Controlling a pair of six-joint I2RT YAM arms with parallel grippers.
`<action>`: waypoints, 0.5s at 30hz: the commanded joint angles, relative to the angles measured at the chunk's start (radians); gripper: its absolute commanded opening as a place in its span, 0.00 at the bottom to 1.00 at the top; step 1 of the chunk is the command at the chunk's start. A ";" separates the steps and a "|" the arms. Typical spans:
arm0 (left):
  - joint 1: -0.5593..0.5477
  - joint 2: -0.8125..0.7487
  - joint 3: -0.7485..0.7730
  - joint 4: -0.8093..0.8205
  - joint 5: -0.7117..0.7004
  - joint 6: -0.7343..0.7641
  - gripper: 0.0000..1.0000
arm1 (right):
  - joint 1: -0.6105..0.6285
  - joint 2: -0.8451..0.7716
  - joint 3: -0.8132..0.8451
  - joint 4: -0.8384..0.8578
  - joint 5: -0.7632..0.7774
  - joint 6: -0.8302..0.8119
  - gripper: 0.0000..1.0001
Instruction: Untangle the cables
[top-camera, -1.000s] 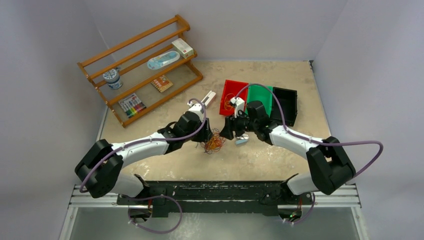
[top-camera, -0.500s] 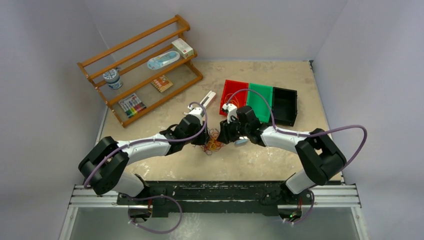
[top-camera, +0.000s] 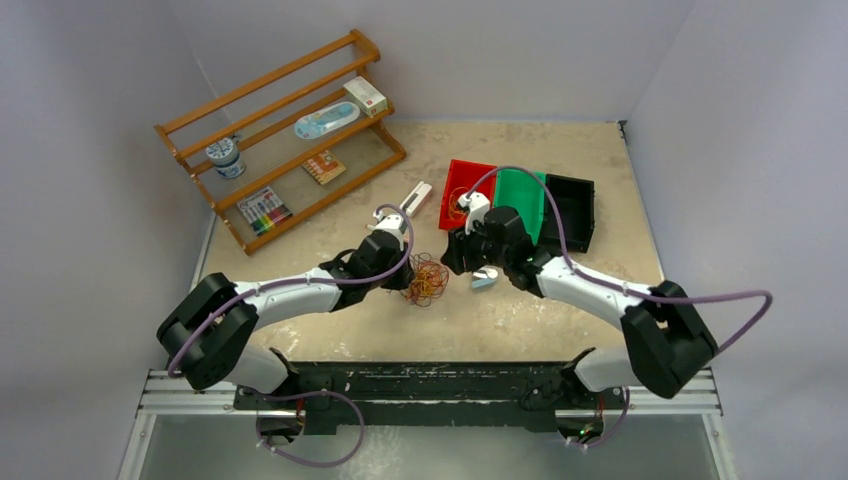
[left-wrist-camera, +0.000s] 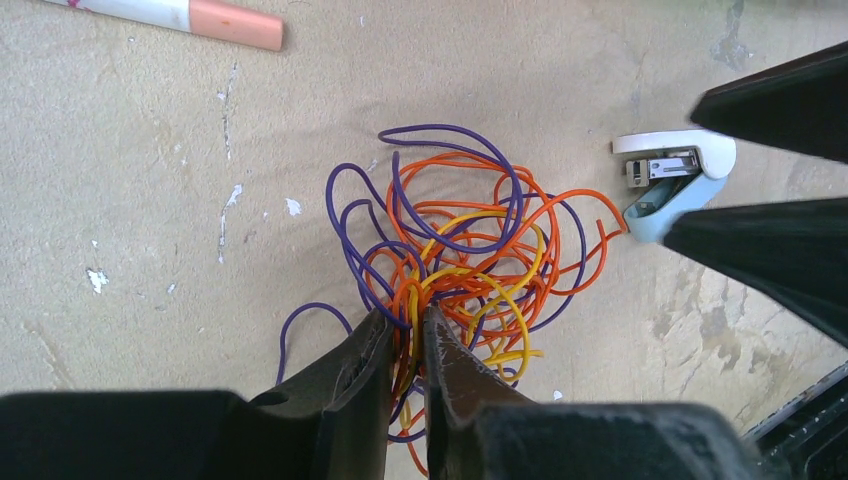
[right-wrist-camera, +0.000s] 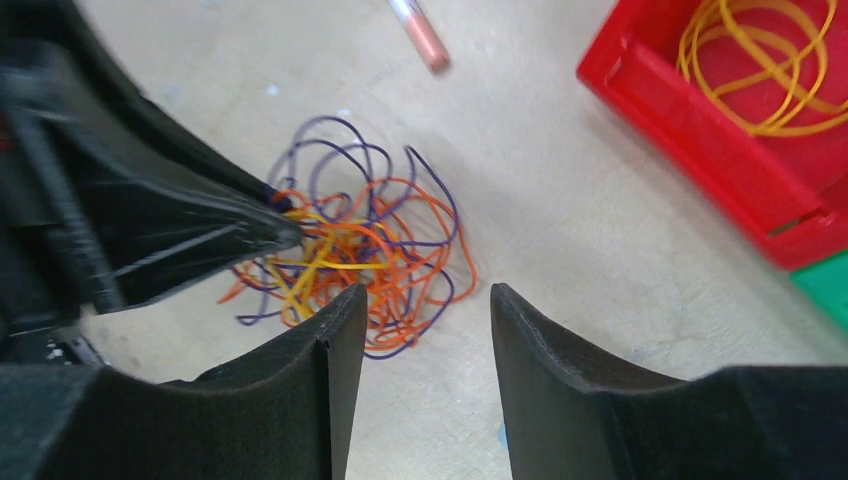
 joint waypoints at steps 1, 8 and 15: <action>0.003 -0.009 -0.002 0.035 -0.018 -0.011 0.15 | 0.000 -0.103 0.022 0.041 -0.059 -0.014 0.52; 0.003 -0.010 -0.004 0.045 -0.015 -0.016 0.13 | 0.017 -0.114 0.030 0.018 -0.178 0.130 0.45; 0.003 -0.011 -0.007 0.051 -0.013 -0.021 0.13 | 0.043 -0.043 0.053 0.018 -0.163 0.230 0.33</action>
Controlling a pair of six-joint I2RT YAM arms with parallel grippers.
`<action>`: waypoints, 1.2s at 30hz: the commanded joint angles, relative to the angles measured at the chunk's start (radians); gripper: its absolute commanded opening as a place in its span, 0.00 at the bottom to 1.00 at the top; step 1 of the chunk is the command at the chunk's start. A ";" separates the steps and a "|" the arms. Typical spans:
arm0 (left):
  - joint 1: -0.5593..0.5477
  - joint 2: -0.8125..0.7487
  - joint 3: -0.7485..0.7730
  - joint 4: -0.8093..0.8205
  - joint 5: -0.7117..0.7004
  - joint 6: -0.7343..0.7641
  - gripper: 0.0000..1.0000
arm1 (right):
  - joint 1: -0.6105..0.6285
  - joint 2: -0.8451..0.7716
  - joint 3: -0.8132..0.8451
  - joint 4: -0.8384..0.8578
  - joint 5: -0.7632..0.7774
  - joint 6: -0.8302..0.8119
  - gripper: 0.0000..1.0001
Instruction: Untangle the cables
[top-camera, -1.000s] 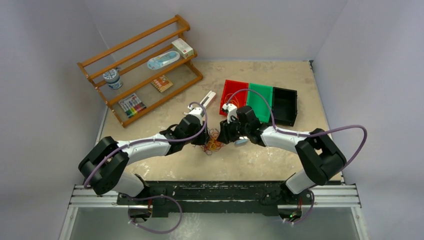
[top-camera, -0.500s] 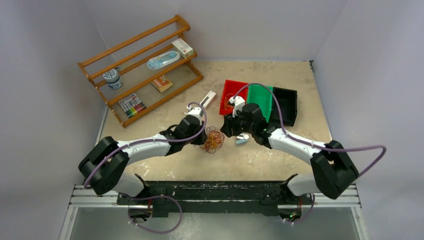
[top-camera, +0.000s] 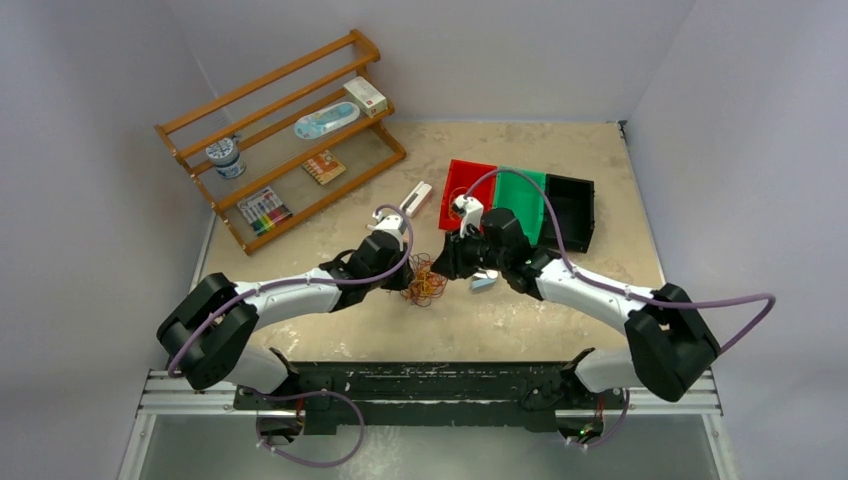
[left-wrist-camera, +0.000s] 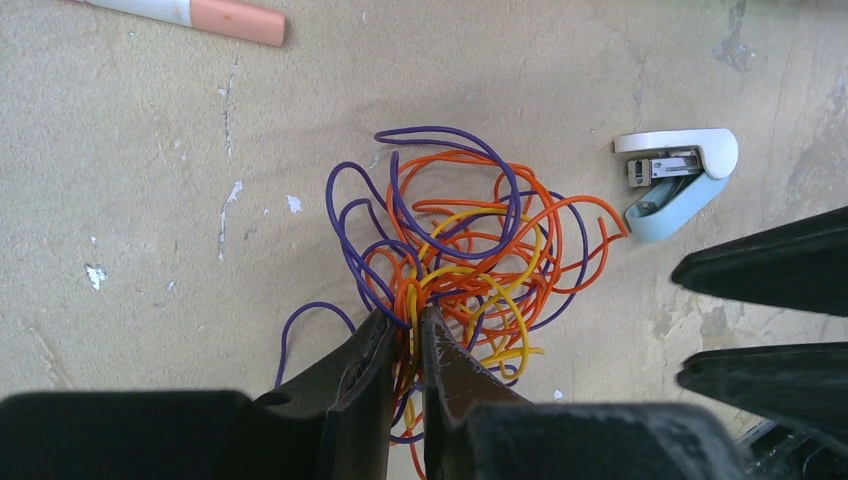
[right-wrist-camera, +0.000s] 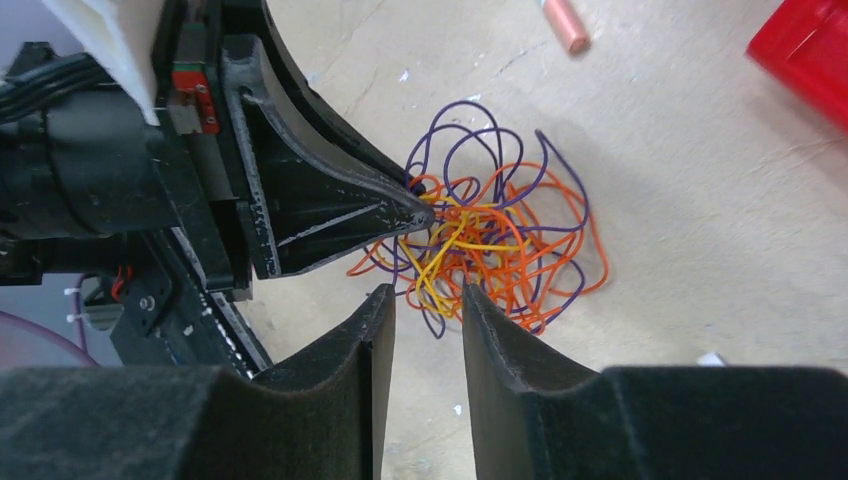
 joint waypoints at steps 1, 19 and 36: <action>0.003 -0.012 -0.002 0.048 -0.012 -0.013 0.13 | 0.013 0.039 0.050 0.018 -0.011 0.100 0.33; 0.003 -0.006 0.009 0.050 -0.006 -0.001 0.13 | 0.046 0.215 0.104 0.066 -0.034 0.107 0.35; 0.003 0.002 0.006 0.060 -0.012 0.000 0.13 | 0.054 0.215 0.098 0.101 -0.005 0.107 0.14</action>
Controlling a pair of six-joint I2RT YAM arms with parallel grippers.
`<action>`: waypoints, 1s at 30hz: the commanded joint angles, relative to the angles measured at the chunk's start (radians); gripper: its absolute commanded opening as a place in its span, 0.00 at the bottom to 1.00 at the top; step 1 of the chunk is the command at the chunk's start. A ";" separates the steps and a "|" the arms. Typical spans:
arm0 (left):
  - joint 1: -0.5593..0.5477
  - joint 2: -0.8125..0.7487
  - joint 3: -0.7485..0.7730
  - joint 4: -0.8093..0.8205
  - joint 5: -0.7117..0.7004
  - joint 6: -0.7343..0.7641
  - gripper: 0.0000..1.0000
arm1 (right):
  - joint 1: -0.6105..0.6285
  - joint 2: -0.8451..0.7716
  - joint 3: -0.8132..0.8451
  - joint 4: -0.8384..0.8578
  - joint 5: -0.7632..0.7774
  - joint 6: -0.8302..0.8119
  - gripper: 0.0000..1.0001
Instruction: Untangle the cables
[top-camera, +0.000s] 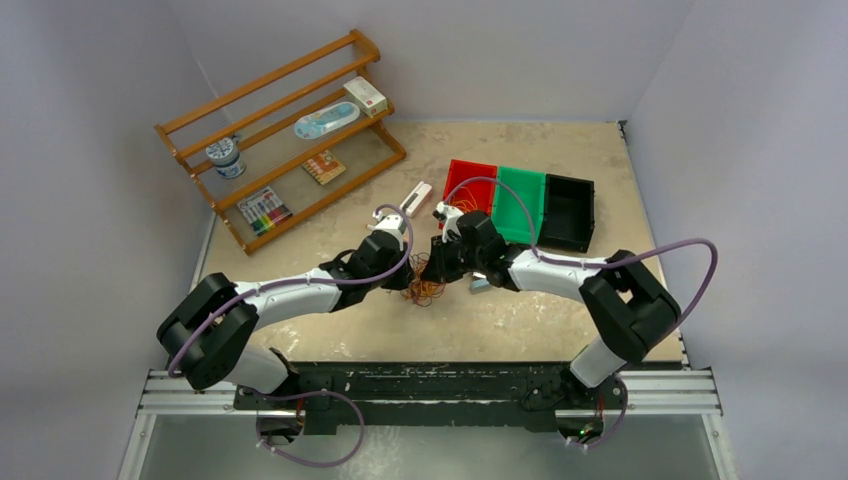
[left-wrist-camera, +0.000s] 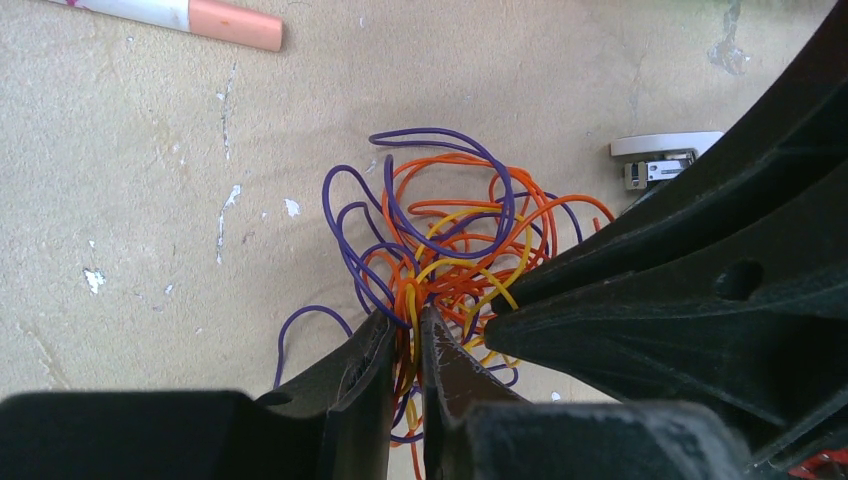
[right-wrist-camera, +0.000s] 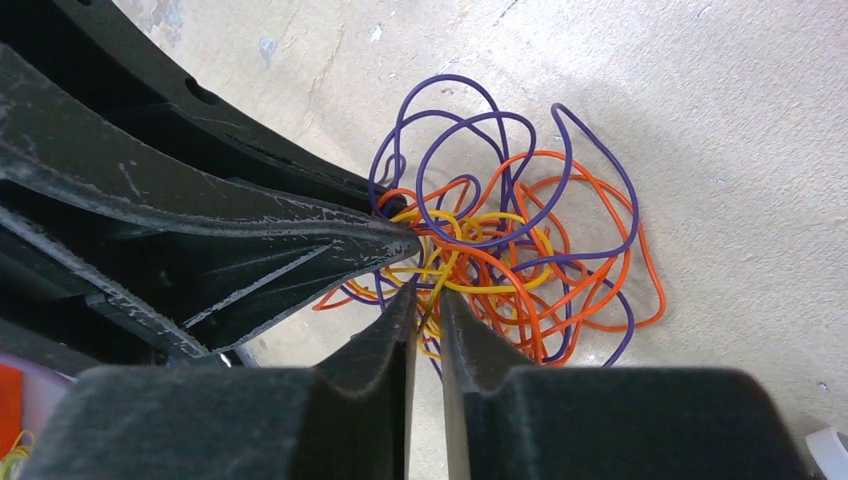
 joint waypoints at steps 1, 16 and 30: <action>0.003 0.005 0.006 0.055 -0.014 -0.001 0.13 | 0.005 -0.062 0.029 0.047 0.023 -0.005 0.12; 0.003 0.087 -0.008 0.112 -0.027 -0.019 0.10 | 0.004 -0.332 0.045 0.008 0.092 -0.047 0.00; 0.003 0.118 -0.017 0.135 -0.036 -0.023 0.09 | 0.001 -0.452 0.101 -0.033 0.238 -0.044 0.00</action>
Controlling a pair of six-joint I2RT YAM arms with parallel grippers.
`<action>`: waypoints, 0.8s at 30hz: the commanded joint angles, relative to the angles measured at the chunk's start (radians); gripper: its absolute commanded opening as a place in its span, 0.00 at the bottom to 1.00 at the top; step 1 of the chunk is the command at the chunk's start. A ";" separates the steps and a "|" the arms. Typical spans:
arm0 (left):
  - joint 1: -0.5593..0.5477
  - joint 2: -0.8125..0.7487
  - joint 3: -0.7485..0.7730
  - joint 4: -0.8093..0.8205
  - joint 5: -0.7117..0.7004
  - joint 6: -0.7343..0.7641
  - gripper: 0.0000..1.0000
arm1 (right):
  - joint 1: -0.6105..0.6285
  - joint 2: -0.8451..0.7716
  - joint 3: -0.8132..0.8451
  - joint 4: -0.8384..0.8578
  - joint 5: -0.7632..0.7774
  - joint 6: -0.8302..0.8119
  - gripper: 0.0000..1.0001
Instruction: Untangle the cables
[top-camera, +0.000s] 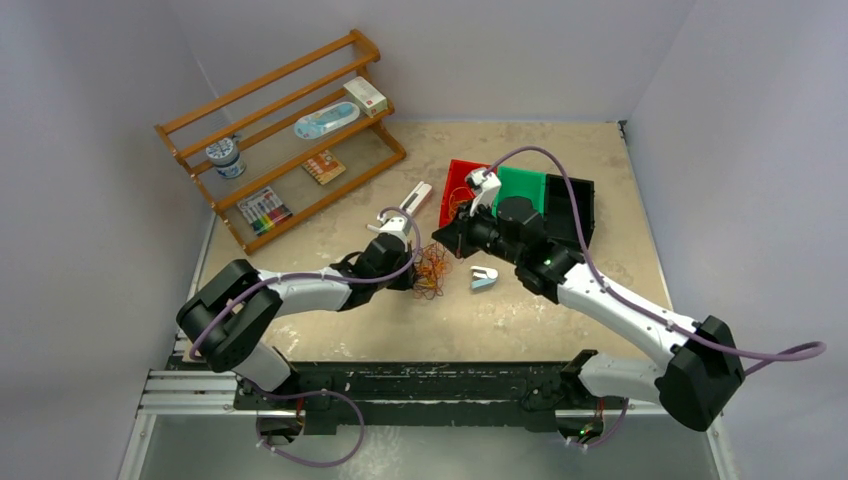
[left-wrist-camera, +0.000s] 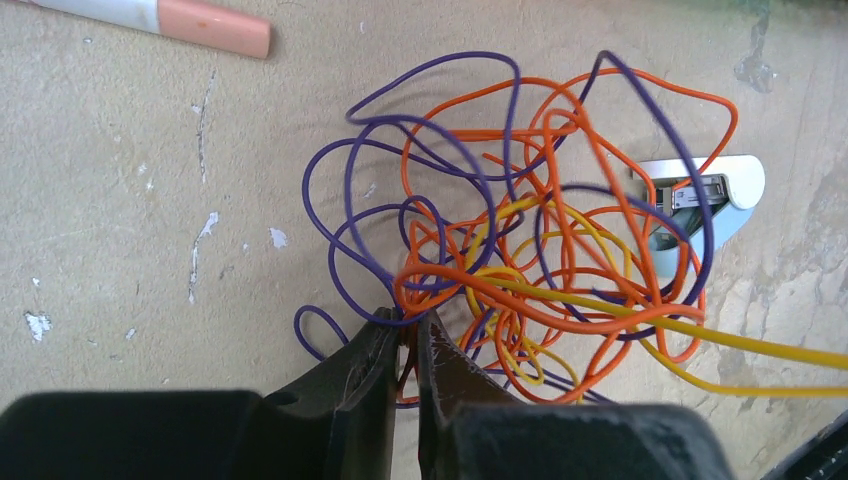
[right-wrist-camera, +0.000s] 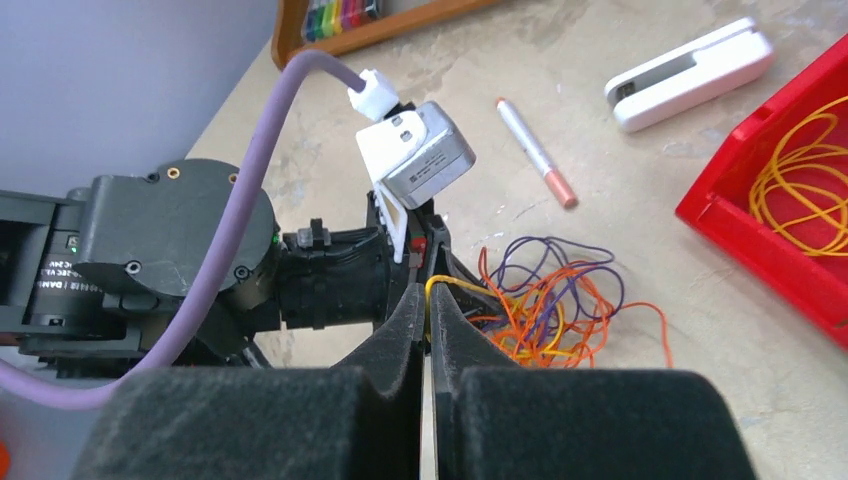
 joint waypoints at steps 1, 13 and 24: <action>0.005 0.005 -0.007 -0.001 -0.029 -0.004 0.09 | -0.001 -0.059 0.062 0.051 0.084 -0.003 0.00; 0.006 0.008 0.003 -0.063 -0.105 0.004 0.00 | -0.009 -0.152 0.213 -0.012 0.291 -0.147 0.00; 0.010 0.036 0.013 -0.087 -0.127 0.006 0.00 | -0.011 -0.208 0.324 -0.034 0.429 -0.303 0.00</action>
